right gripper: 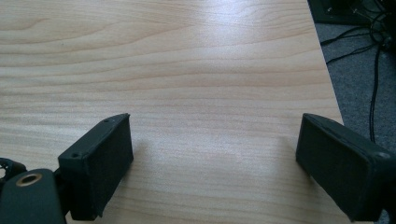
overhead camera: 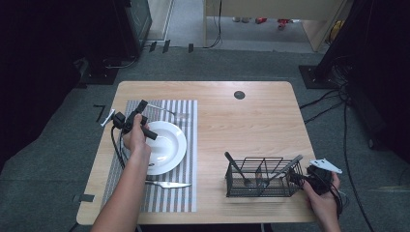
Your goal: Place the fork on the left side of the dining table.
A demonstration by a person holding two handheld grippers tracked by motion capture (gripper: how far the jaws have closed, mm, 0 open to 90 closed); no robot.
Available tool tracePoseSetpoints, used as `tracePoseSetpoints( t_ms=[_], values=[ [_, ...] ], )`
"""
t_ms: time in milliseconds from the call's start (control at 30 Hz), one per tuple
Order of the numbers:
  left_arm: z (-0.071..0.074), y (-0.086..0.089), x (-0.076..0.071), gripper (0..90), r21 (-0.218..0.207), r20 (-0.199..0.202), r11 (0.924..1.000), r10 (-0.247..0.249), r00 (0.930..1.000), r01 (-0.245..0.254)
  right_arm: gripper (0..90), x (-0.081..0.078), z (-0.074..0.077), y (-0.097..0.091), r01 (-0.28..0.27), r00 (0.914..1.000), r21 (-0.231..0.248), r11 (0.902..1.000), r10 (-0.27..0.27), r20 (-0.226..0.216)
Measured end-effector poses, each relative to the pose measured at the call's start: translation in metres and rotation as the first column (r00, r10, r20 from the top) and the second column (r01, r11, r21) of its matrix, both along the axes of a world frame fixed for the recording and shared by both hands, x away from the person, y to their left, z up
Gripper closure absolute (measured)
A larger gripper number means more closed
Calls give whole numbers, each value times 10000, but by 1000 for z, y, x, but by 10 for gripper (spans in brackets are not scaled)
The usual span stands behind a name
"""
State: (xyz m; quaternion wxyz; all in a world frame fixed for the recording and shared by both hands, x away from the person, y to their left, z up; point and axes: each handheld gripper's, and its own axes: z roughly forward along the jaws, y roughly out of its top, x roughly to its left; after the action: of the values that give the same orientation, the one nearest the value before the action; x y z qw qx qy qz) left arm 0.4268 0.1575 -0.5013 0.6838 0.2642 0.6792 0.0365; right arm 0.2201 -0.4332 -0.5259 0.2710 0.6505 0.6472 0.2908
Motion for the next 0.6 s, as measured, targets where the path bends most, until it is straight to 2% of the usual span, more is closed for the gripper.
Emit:
tracePoseSetpoints(
  t_ms=[267, 467, 600],
  values=[
    [-6, 1, 6, 888, 440, -352, 9987, 283, 9990, -268, 108, 0, 0, 0, 0, 10000, -1, 10000, 0, -1],
    [-9, 5, 9, 887, 199, -622, 9971, 745, 9953, -734, 108, 0, 0, 0, 2, 10000, 1, 10000, -2, -4],
    [-11, 4, 12, 887, 613, -738, 9942, 931, 9929, -887, 108, 0, 0, 0, 0, 10000, 1, 10000, 0, -3]
  ],
)
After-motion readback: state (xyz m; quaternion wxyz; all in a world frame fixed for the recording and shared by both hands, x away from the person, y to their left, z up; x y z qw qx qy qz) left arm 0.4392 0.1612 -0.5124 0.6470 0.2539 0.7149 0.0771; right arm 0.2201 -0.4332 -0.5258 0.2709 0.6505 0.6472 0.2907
